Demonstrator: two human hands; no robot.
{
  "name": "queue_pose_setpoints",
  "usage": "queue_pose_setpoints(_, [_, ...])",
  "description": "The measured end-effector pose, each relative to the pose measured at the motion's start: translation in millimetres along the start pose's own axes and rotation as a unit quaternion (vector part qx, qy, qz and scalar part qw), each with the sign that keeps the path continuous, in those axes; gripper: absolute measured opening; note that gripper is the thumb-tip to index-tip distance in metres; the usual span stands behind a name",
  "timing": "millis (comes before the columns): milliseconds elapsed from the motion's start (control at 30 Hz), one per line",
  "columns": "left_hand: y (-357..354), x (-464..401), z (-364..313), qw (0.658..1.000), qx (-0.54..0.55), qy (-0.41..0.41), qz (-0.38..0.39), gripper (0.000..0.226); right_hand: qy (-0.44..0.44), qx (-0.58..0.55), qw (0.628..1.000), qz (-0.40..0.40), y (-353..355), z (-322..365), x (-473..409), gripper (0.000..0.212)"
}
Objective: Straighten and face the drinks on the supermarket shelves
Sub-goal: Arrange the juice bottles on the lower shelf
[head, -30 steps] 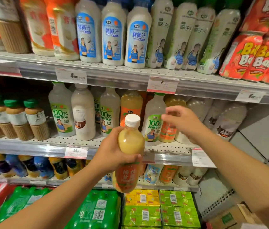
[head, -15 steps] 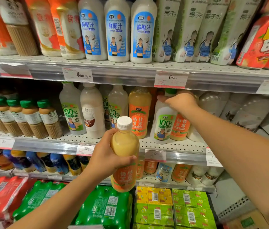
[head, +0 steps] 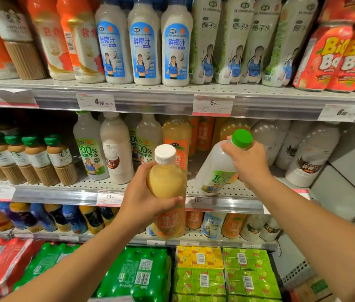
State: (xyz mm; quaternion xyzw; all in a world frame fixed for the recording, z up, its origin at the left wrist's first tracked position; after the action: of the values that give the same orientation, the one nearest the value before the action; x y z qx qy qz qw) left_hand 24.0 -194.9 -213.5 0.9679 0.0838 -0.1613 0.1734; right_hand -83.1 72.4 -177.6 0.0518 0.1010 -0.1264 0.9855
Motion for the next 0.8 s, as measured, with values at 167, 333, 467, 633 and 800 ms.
queue_pose_setpoints(167, [-13.9, -18.1, -27.8, 0.999, -0.006, -0.052, 0.005, 0.09, 0.047, 0.034, 0.998, 0.02, 44.9, 22.0, 15.0, 0.032])
queue_pose_setpoints(333, [-44.5, -35.8, -57.0, 0.993, -0.03, -0.114, 0.017, 0.088, 0.043, 0.02, 0.998, 0.049, 74.6, 18.0, 40.2, 0.023])
queue_pose_setpoints(467, [-69.8, -51.9, -62.2, 0.991, -0.034, -0.126, 0.03, 0.084, 0.029, 0.021, 0.999, 0.035, 93.5, 7.5, 45.4, 0.04])
queue_pose_setpoints(633, [-95.0, -81.1, -48.3, 0.992, -0.013, -0.114, 0.054, 0.089, 0.024, 0.028, 0.999, 0.03, 109.3, -3.0, 41.1, 0.017])
queue_pose_setpoints(800, [-106.0, -106.8, -29.4, 0.994, 0.009, -0.08, 0.079, 0.089, 0.022, 0.028, 0.999, 0.034, 116.7, -13.2, 30.6, 0.019])
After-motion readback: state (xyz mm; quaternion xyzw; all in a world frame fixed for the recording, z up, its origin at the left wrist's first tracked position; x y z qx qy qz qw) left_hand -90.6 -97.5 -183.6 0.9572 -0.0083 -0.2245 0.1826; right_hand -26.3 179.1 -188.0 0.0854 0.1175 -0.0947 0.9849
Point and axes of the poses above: each hand's wrist, its own x-axis away from the middle knuckle, its own y-axis out of the back of the hand, z = x × y, the point moved 8 cm from there along -x, towards the middle knuckle
